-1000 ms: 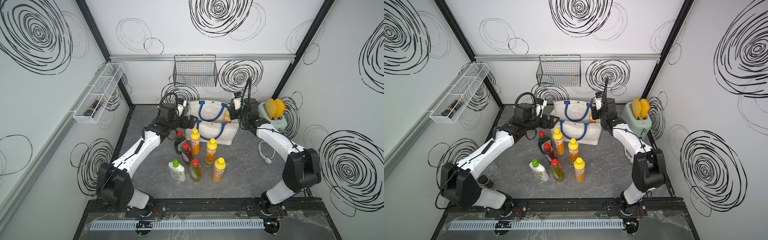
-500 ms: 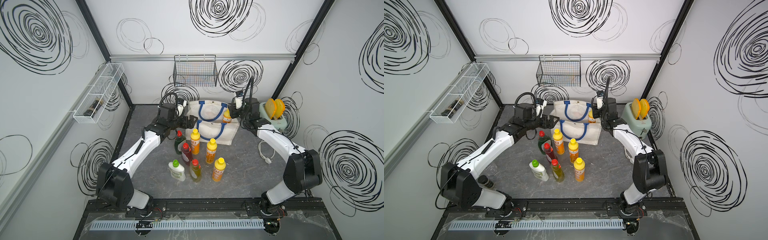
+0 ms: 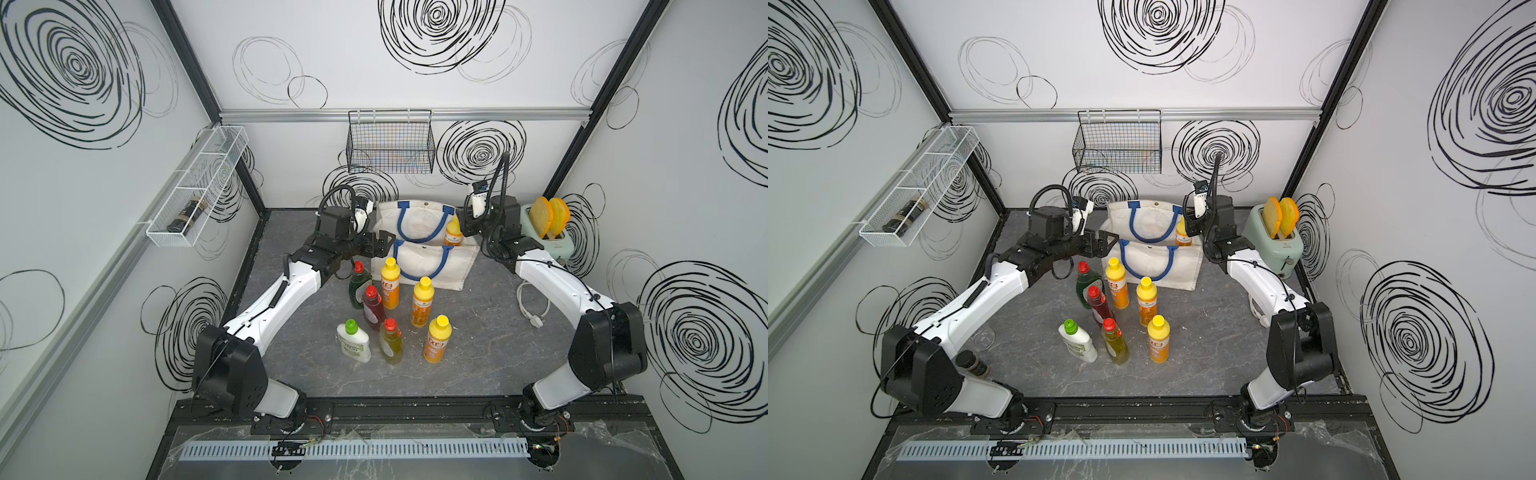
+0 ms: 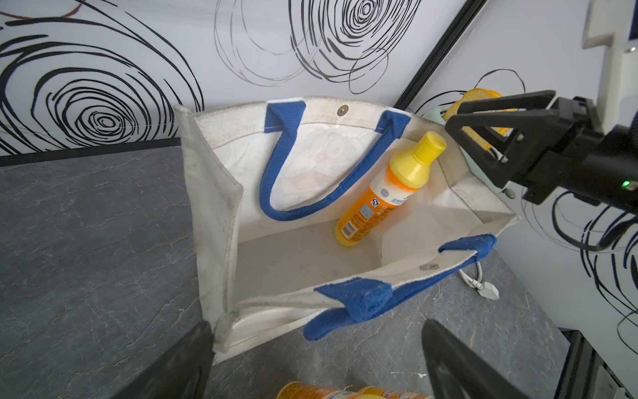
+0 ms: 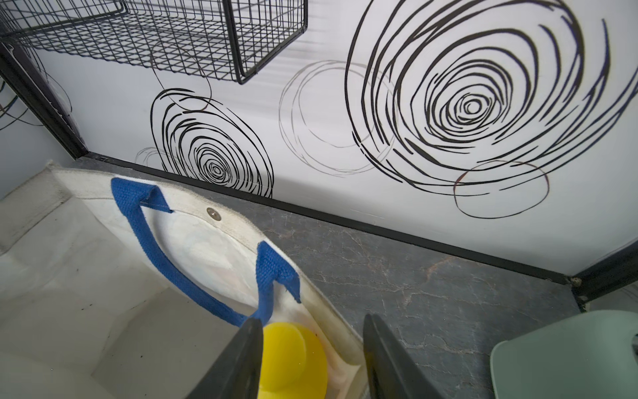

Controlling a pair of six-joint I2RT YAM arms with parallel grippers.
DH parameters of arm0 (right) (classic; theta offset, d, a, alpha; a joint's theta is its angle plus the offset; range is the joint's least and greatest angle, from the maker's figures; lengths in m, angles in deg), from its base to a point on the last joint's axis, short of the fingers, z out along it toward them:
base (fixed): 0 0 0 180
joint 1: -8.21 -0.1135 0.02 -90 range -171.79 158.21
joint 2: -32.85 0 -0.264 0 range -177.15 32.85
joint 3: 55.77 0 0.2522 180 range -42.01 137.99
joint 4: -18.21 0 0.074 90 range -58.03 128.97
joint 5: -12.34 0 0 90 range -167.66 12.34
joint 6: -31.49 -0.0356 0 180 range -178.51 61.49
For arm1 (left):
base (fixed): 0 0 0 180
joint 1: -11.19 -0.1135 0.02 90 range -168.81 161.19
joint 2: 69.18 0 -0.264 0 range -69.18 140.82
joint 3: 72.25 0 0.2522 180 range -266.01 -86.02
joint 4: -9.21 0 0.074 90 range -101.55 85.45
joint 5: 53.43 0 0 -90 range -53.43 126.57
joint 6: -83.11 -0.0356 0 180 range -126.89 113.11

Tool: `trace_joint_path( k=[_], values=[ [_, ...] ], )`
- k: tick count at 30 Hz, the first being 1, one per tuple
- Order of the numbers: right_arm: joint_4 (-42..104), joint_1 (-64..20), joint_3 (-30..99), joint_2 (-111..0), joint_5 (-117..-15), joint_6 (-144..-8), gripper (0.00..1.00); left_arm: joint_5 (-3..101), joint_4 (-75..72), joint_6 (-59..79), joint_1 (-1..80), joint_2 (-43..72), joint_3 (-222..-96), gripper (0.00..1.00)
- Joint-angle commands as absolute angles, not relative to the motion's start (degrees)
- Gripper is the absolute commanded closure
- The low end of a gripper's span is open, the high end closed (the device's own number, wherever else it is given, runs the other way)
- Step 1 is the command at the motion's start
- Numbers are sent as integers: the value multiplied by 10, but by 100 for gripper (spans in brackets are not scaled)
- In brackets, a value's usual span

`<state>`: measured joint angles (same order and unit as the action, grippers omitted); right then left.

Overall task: Pack dish soap into the shopping bag
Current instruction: Place the bottle of dish soap in the shopping bag.

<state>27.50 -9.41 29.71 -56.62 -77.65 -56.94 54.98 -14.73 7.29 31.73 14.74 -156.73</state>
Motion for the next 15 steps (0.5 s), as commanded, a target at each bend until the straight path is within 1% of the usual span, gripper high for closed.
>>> trace_joint_path(
  k=[1, 6, 10, 15],
  values=[
    [283, -100, 300, -542, -782, -562, 46, 556, -127, 69, 320, 139, -1571, 4],
    [317, -110, 316, -520, -783, -561, 42, 551, -126, 67, 320, 140, -1570, 4],
    [364, -123, 333, -485, -781, -561, 34, 550, -131, 66, 320, 139, -1575, 4],
    [431, -154, 344, -433, -791, -561, 27, 563, -126, 72, 320, 122, -1575, 4]
  ],
)
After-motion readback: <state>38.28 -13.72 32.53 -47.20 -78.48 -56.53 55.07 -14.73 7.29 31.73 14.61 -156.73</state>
